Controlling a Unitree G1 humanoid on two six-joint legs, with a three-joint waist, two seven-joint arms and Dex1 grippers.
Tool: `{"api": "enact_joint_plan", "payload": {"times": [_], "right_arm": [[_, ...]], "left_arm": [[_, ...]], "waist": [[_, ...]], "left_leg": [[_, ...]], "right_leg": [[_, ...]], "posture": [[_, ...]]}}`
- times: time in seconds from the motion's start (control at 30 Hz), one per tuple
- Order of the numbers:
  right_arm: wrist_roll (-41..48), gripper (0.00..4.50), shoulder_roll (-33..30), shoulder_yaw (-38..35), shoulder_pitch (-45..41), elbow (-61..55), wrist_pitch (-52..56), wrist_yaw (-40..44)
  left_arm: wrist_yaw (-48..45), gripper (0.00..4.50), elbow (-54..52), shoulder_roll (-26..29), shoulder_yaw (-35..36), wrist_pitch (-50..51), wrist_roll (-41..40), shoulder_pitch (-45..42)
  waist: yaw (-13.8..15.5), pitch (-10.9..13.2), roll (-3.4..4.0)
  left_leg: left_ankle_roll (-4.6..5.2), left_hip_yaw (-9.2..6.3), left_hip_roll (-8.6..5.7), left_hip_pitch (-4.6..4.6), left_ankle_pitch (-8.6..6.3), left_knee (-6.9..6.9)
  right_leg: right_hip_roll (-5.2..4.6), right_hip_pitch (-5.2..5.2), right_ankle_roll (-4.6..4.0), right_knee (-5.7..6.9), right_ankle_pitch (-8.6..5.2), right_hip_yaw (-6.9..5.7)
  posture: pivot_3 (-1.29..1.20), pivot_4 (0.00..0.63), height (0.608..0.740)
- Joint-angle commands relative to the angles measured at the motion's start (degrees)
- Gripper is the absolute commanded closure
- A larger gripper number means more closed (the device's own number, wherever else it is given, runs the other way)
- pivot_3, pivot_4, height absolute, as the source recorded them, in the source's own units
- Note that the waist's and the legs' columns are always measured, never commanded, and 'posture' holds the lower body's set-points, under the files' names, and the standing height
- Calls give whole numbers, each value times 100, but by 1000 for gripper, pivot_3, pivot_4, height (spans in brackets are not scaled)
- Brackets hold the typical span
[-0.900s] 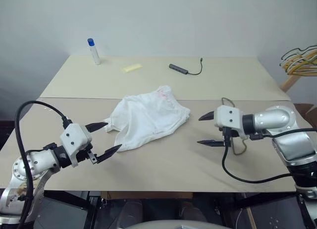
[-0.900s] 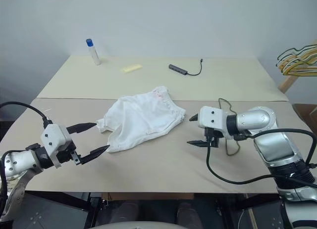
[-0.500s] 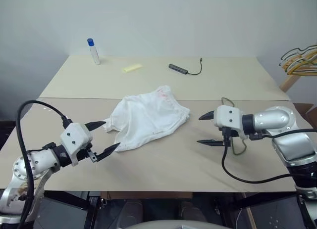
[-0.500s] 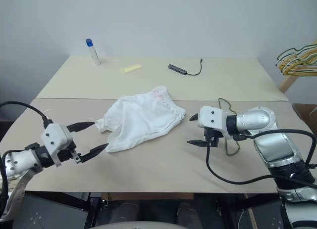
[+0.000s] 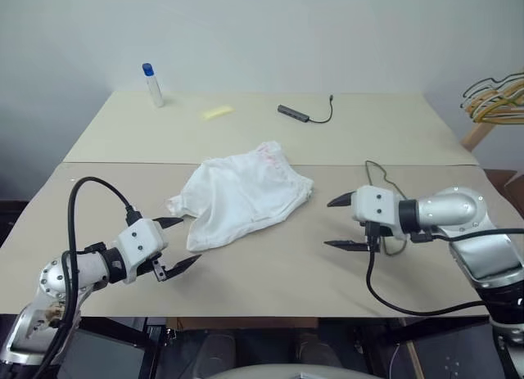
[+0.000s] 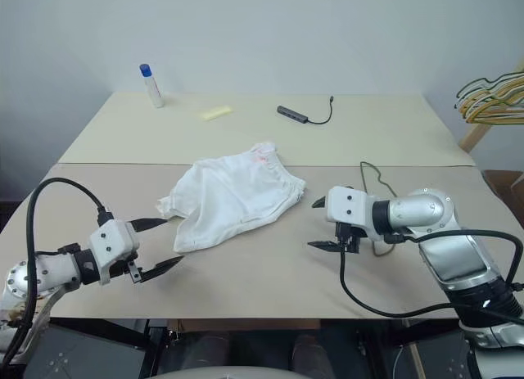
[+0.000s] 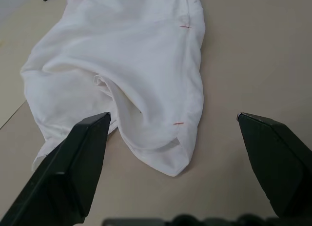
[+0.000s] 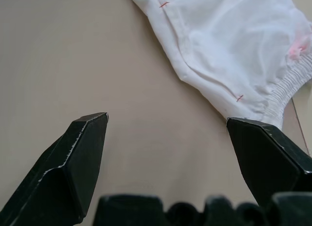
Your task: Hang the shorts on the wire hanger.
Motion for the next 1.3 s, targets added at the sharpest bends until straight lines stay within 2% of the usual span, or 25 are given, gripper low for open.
{"api": "enact_joint_plan", "payload": {"times": [0.03,0.23,0.43,0.67,0.77,0.93,1.2,1.3], "right_arm": [[39,24,-54,-252,2,-260,120,-147],[66,24,-21,-278,97,-414,250,-320],[61,24,-82,-284,207,-560,354,-371],[19,24,-123,-249,255,-611,388,-367],[2,0,-123,-217,207,-582,404,-365],[-76,0,-136,-150,177,-512,368,-350],[-92,0,-66,-96,136,-518,369,-335],[-115,0,-29,-62,85,-492,347,-368]], "left_arm": [[-154,0,285,50,-163,-238,78,-243],[-113,0,736,-89,-1029,-589,807,-752],[56,0,949,3,-1580,160,1501,-1055],[45,0,938,74,-1692,1252,1514,-1232],[-90,501,827,131,-1650,1918,1291,-1267],[-41,2071,928,248,-1583,2446,1193,-1282],[170,4457,1198,317,-1438,2368,1174,-1310],[40,4457,1041,347,-1296,2244,972,-1227]], "waist": [[-52,0,0],[-153,0,0],[-228,-1,-1],[-305,-8,15],[-377,-8,15],[-461,-13,24],[-535,-16,28],[-554,-15,28]], "left_leg": [[0,0,0,0,0,0],[0,1,0,-2,0,0],[0,-1,-1,-3,0,0],[1,-2,3,49,0,-5],[1,-2,4,93,0,-20],[1,-3,5,95,0,-29],[1,-6,8,96,0,-32],[1,-6,12,96,0,-34]], "right_leg": [[0,0,0,0,0,0],[1,-1,-1,-1,1,0],[2,-1,-2,1,2,2],[6,44,1,3,-4,1],[6,80,-1,0,-12,0],[9,78,-4,1,-14,1],[13,80,-7,6,-16,1],[17,76,-9,5,-17,2]], "posture": [[112,0,740],[87,0,740],[72,0,740],[72,0,740],[72,0,740],[77,0,740],[83,0,740],[82,0,740]]}}
